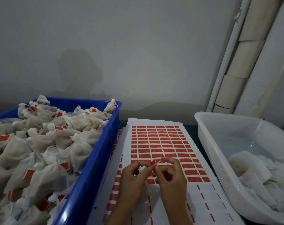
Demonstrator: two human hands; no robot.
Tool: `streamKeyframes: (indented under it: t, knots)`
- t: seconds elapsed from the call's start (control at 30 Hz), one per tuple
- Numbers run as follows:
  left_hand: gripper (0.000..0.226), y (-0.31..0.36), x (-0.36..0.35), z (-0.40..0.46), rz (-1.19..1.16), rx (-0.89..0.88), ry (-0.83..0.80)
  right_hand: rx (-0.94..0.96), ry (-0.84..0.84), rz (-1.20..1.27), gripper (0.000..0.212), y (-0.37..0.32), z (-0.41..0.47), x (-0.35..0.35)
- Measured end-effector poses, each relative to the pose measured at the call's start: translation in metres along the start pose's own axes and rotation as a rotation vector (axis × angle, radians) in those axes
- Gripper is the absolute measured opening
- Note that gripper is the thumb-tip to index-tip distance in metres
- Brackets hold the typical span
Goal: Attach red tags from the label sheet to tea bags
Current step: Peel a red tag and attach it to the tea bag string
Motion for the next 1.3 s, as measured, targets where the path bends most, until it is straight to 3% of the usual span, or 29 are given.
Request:
streamKeyframes:
  t: [0.43, 0.6, 0.77, 0.93, 1.3]
  knots:
    - [0.002, -0.005, 0.004, 0.0, 0.085, 0.047, 0.05, -0.042, -0.05, 0.045, 0.019, 0.009, 0.007, -0.001]
    - [0.006, -0.007, 0.003, 0.0, 0.066, 0.064, 0.054, -0.069, -0.099, -0.118, 0.027, 0.011, 0.009, -0.003]
    - [0.007, -0.007, 0.004, 0.002, 0.054, 0.083, 0.017, -0.06, -0.191, 0.045, 0.007, 0.008, 0.016, -0.001]
    - [0.008, -0.008, 0.004, 0.003, 0.079, 0.108, 0.023, -0.076, -0.307, 0.092, 0.008, 0.014, 0.018, -0.007]
    - [0.011, -0.005, 0.001, 0.002, 0.086, 0.102, -0.031, 0.019, -0.227, 0.058, 0.011, 0.008, 0.018, 0.001]
Point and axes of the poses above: each hand's wrist, its own z-axis towards the middle knuckle, its own x-axis out of the back of the hand, y = z × x, the point moved 8 cm from there along z, towards the middle knuckle, and after that the axes turned 10 degrees about -y, right-handed, at the moved point
